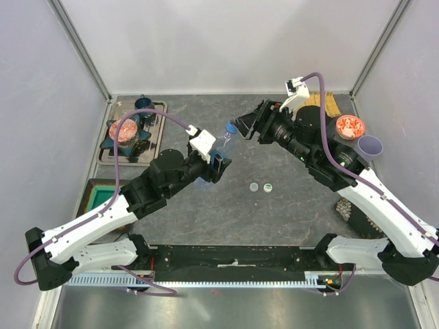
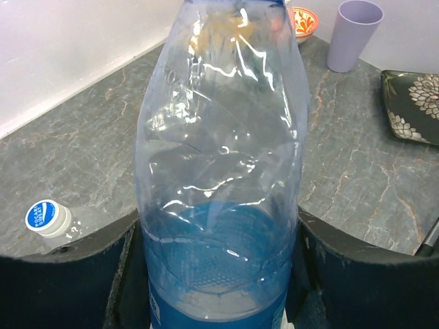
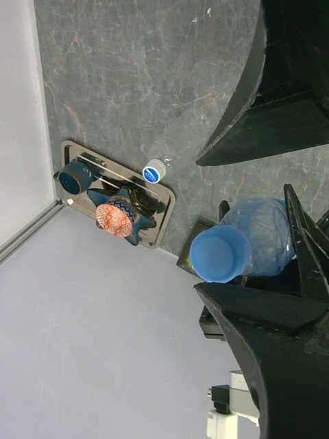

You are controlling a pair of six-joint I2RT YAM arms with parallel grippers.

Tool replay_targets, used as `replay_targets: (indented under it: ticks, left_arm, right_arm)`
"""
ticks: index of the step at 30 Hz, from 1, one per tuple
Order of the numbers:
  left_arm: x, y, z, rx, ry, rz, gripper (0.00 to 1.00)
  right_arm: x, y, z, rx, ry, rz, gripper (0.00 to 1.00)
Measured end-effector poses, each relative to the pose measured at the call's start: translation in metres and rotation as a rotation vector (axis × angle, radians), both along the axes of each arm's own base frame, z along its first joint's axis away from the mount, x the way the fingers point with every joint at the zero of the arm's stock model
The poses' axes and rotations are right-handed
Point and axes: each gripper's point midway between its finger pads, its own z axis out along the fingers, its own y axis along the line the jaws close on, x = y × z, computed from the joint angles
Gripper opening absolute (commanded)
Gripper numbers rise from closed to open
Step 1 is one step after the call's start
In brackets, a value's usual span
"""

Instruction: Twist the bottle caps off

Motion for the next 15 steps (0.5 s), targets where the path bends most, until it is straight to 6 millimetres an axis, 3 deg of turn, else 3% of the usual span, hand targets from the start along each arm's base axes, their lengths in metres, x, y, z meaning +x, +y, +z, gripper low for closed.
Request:
replay_targets:
  ticks: [15]
  left_arm:
    - [0.004, 0.002, -0.004, 0.026, -0.010, 0.037, 0.34]
  right_arm:
    - [0.011, 0.020, -0.011, 0.006, 0.023, 0.029, 0.69]
